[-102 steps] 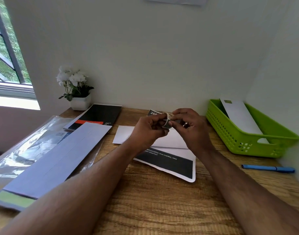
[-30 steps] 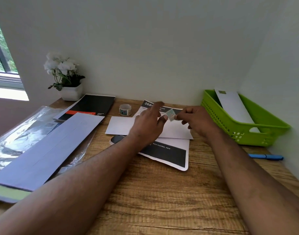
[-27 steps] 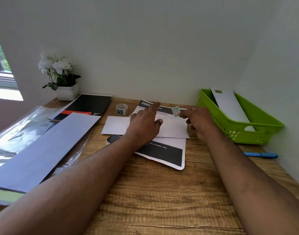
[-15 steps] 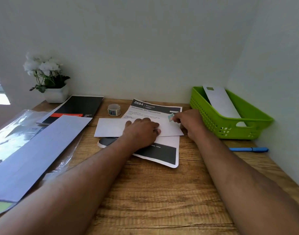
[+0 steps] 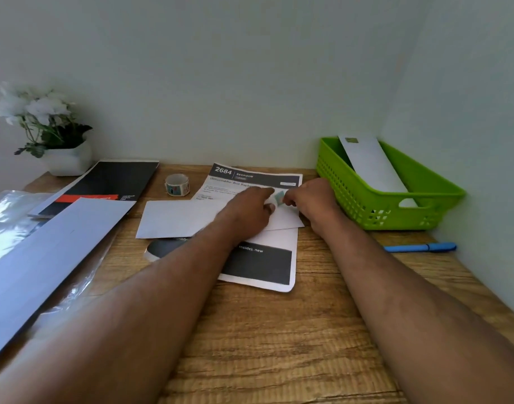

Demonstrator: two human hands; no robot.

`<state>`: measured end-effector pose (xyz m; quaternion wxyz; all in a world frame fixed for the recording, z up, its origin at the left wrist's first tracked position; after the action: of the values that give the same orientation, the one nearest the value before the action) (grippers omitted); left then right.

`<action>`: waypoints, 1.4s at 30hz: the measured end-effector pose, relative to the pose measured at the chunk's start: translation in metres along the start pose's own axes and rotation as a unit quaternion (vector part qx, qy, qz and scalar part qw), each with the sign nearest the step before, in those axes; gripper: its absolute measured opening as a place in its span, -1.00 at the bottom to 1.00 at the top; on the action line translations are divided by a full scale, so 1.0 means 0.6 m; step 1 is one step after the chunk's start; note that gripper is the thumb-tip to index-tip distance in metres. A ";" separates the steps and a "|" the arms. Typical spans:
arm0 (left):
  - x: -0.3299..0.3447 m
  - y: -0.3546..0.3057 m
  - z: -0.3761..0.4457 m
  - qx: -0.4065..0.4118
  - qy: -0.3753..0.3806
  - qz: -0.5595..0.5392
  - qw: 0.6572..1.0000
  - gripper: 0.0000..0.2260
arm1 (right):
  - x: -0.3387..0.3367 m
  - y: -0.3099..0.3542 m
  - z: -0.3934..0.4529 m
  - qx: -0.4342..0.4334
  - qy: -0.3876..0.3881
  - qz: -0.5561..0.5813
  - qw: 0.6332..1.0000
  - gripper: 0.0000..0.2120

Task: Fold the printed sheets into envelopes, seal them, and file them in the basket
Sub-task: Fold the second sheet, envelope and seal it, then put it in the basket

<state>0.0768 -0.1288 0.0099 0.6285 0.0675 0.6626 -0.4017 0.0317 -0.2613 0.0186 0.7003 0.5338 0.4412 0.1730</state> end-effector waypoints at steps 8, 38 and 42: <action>-0.002 0.006 -0.002 -0.013 -0.007 -0.012 1.000 -0.51 | 0.002 -0.001 0.002 0.012 0.010 -0.022 1.000 -0.86; 0.010 0.003 0.011 0.026 -0.007 0.018 0.999 -0.69 | 0.012 0.000 0.014 -0.058 0.030 -0.180 0.981 -0.66; 0.009 0.004 0.011 0.023 -0.006 0.020 1.000 -0.68 | 0.007 -0.002 0.020 -0.065 0.025 -0.152 0.986 -0.70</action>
<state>0.0823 -0.1337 0.0048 0.6383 0.0931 0.6480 -0.4050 0.0433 -0.2659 0.0163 0.7402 0.4093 0.5228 0.1057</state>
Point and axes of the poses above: each hand's wrist, its own z-axis towards the middle knuckle, its own x-axis out of the palm, y = z × x, the point moved 8 cm from there along z, towards the middle knuckle, and after that the axes turned 3 degrees about y, right-handed, at the moved point
